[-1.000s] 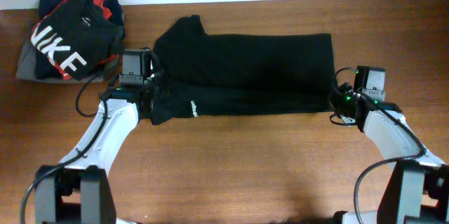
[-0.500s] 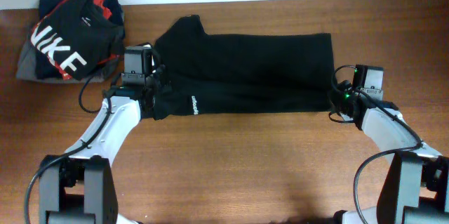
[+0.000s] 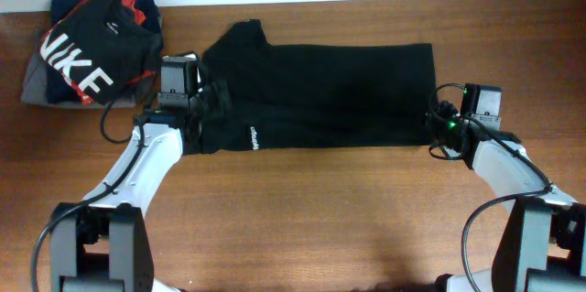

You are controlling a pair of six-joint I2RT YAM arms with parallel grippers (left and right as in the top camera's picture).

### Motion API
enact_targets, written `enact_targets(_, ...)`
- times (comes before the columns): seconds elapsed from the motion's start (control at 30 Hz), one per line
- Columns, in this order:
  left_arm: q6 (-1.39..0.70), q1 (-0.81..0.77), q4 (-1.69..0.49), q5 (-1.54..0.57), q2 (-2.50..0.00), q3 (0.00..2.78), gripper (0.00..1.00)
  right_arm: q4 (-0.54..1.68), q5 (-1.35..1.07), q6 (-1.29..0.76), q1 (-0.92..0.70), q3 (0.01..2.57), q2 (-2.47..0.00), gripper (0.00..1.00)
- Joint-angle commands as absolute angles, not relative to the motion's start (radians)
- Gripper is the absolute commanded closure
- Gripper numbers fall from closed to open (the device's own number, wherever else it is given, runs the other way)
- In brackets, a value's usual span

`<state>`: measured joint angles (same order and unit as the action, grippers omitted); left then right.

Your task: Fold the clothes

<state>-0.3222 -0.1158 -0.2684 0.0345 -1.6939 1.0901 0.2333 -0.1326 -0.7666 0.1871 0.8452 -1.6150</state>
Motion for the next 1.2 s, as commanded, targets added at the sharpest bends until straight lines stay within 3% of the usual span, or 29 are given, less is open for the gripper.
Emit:
enact_targets(0.0,-0.313,-0.115,-0.426,0.02,-1.633,1.156,0.07,0.243,-0.249,-0.645,0.183,0.899,-1.554,0.31)
enact_targets(0.17,-0.295,-0.115,-0.623,-0.024,-1.581,1.18,0.26,0.263,-0.434,-0.553,0.183,0.939,-1.505,0.3)
enact_targets(0.3,-0.294,-0.115,-0.765,-0.091,-1.587,1.18,0.48,0.298,-0.503,-0.553,0.181,0.944,-1.488,0.33)
enact_targets(0.4,-0.258,-0.115,-0.81,-0.09,-1.593,1.176,0.52,0.316,-0.513,-0.54,0.156,0.944,-1.488,0.35)
enact_targets(0.53,-0.218,-0.115,-0.812,-0.089,-1.614,1.165,0.69,0.319,-0.5,-0.508,0.081,0.945,-1.488,0.35)
enact_targets(0.7,-0.218,-0.115,-0.813,-0.087,-1.689,1.164,0.73,0.323,-0.45,-0.509,-0.002,0.945,-1.488,0.35)
enact_targets(0.77,-0.218,-0.115,-0.813,-0.086,-1.728,1.164,0.82,0.326,-0.447,-0.509,-0.016,0.945,-1.488,0.35)
enact_targets(0.83,-0.214,-0.115,-0.805,-0.086,-1.76,1.164,0.85,0.334,-0.443,-0.509,-0.02,0.945,-1.488,0.35)
enact_targets(1.17,-0.192,-0.113,-0.723,-0.036,-1.858,1.164,0.87,0.384,-0.432,-0.507,-0.02,0.945,-1.488,0.35)
